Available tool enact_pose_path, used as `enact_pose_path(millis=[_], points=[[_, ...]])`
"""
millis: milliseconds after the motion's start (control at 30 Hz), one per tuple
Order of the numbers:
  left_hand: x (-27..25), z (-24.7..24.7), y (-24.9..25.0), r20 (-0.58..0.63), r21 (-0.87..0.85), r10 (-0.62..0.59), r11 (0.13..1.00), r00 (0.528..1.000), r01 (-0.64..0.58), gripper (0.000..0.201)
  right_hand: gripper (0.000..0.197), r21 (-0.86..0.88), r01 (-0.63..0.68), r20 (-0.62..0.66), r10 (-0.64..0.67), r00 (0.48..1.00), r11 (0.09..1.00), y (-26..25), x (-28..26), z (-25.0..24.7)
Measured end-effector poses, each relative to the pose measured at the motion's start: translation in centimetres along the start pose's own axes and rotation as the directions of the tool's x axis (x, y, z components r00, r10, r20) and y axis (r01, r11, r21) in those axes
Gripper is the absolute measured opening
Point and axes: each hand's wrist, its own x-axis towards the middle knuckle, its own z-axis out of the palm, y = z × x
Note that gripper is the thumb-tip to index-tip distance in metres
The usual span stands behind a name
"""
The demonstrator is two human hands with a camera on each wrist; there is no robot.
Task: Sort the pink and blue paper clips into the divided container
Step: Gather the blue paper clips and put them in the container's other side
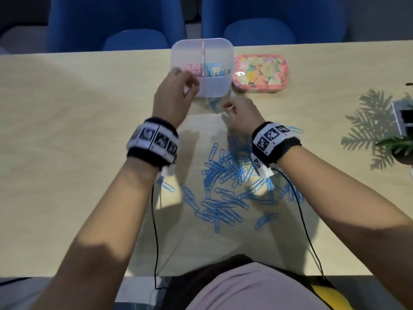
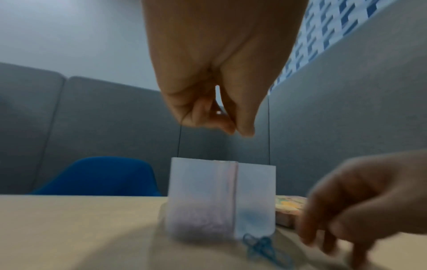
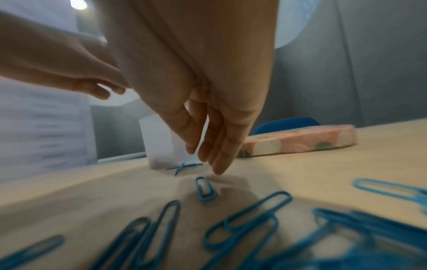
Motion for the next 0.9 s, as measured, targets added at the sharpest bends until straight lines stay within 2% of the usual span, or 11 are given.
enact_pose_path(millis=[67, 167, 233, 400, 467, 533, 633, 667, 733, 833, 900], points=[[-4.4, -0.3, -1.9, 0.096, 0.042, -0.101, 0.994, 0.99, 0.098, 0.013, 0.027, -0.1, 0.108, 0.056, -0.103, 0.993, 0.989, -0.7, 0.8, 0.8], [-10.6, -0.4, -4.7, 0.232, 0.092, -0.318, 0.948, 0.919, 0.305, 0.02, 0.032, -0.227, 0.218, 0.17, -0.182, 0.969, 0.949, -0.7, 1.5, 2.0], [-13.7, -1.0, -5.8, 0.236, 0.085, -0.395, 0.919, 0.888, 0.386, 0.026, 0.038, -0.269, 0.262, 0.201, -0.212, 0.956, 0.927, -0.6, 1.5, 2.6], [-18.0, -1.5, -5.6, 0.19, 0.046, -0.451, 0.891, 0.872, 0.451, 0.048, 0.042, -0.344, 0.325, 0.285, -0.232, 0.93, 0.881, -0.7, -1.7, 3.4], [-18.7, -0.8, -5.0, 0.238, 0.023, -0.398, 0.914, 0.886, 0.405, 0.061, 0.038, -0.349, 0.411, 0.326, -0.303, 0.896, 0.842, -0.3, -3.9, 4.1], [-18.7, 0.4, -4.3, 0.301, 0.0, -0.326, 0.94, 0.896, 0.342, 0.06, 0.034, -0.281, 0.442, 0.35, -0.338, 0.874, 0.852, 0.2, -5.6, 4.4], [-18.1, 1.2, -3.1, 0.365, -0.034, -0.235, 0.964, 0.901, 0.265, 0.044, 0.033, -0.126, 0.383, 0.287, -0.336, 0.897, 0.915, 0.3, -6.5, 3.4], [-17.8, 1.2, -3.0, 0.389, -0.027, -0.209, 0.971, 0.897, 0.238, 0.046, 0.036, -0.129, 0.371, 0.267, -0.328, 0.906, 0.92, 0.3, -6.6, 2.8], [-17.3, 0.8, -3.2, 0.435, -0.02, -0.179, 0.978, 0.883, 0.208, 0.07, 0.053, -0.218, 0.382, 0.352, -0.293, 0.889, 0.898, 0.5, -6.7, 2.3], [-16.8, 0.2, -3.3, 0.509, 0.062, -0.163, 0.986, 0.845, 0.153, 0.108, 0.086, -0.333, 0.478, 0.516, -0.267, 0.814, 0.812, 0.3, -7.5, 2.8], [-16.6, 0.4, -3.4, 0.553, 0.148, -0.167, 0.984, 0.816, 0.101, 0.112, 0.084, -0.404, 0.535, 0.547, -0.273, 0.791, 0.742, 0.0, -8.1, 3.7]])
